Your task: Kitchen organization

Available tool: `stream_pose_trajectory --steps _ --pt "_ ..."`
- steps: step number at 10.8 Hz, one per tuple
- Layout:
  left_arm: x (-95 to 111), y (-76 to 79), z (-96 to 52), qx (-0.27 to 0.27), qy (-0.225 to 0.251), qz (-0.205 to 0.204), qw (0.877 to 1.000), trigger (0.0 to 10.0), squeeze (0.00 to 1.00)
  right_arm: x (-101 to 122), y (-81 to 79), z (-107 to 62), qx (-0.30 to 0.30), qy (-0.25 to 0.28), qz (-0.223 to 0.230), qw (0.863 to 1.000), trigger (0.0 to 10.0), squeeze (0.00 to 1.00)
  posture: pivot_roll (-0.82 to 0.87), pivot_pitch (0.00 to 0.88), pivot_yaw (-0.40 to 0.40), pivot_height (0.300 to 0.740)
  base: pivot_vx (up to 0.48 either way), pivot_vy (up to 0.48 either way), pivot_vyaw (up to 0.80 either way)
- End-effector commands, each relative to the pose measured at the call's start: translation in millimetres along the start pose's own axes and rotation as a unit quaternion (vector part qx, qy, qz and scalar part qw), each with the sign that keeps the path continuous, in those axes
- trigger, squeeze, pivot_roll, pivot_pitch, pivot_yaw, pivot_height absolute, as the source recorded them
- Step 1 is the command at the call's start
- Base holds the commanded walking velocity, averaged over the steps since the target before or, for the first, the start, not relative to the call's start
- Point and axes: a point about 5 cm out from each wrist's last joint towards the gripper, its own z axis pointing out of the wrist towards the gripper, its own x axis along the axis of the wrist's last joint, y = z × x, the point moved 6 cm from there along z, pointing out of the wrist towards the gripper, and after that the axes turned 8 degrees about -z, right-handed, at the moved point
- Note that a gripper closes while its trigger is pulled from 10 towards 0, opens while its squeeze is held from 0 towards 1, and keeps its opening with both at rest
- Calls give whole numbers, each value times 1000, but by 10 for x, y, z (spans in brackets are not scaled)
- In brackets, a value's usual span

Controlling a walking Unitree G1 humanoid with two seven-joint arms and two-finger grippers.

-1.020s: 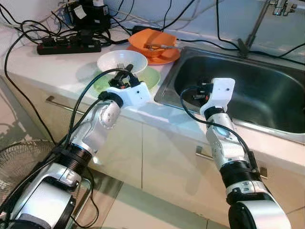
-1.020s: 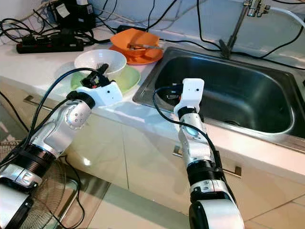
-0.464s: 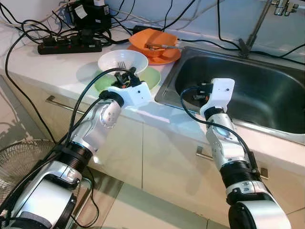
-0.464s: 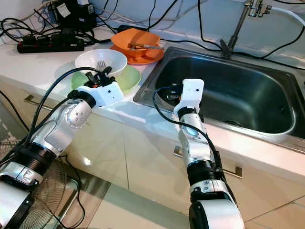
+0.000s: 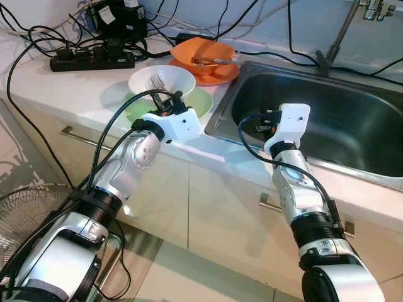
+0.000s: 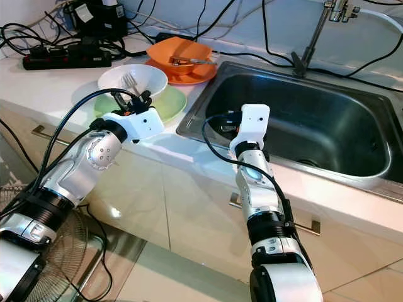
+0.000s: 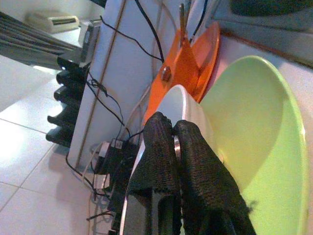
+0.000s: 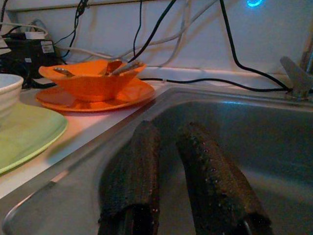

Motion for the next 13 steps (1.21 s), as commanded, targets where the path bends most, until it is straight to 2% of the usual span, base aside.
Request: stream_pose_trajectory --steps 1,4,5,6,7,8,9,10,11,12,13 --pt "132 -81 20 12 24 11 1000 0 0 -42 23 -14 -7 -8 7 1000 10000 0 110 57 -22 740 0 0 0" --pt "172 -119 -9 19 34 36 999 0 0 -30 -2 -5 -3 -6 9 1000 10000 0 116 44 -26 740 0 0 0" --pt "309 -246 -9 41 58 56 996 0 0 -24 6 -6 -7 -4 10 1000 10000 0 118 43 -26 740 0 0 0" --pt "535 -392 -24 72 101 55 991 0 0 -23 12 -5 -9 -4 10 1000 10000 0 118 44 -28 740 0 0 0" --pt "704 -474 -48 91 133 48 986 0 0 -26 20 -4 -10 -4 9 1000 10000 0 118 47 -29 740 0 0 0" --pt "1032 -599 -121 119 201 -2 972 3451 0 -37 42 -3 -15 -6 9 1000 10000 0 117 50 -28 740 0 0 0" --pt "1329 -631 -219 119 263 -83 954 10000 0 -36 69 -3 -19 -5 -2 1000 10000 0 114 50 -26 740 0 0 0" --pt "1371 -628 -236 115 274 -121 947 10000 0 -28 78 -2 -19 -3 -8 1000 10000 0 112 51 -26 740 0 0 0" --pt "1461 -643 -303 103 303 -245 915 10000 0 -1 131 -3 -26 5 -49 998 10000 1000 105 51 -24 740 0 0 0" --pt "1449 -667 -312 96 306 -327 889 10000 0 19 189 -2 -35 11 -92 995 10000 1000 108 53 -25 740 0 0 0" --pt "1426 -687 -307 88 306 -381 868 10000 0 70 197 -1 -30 27 -147 988 10000 1000 107 54 -23 740 0 0 0"
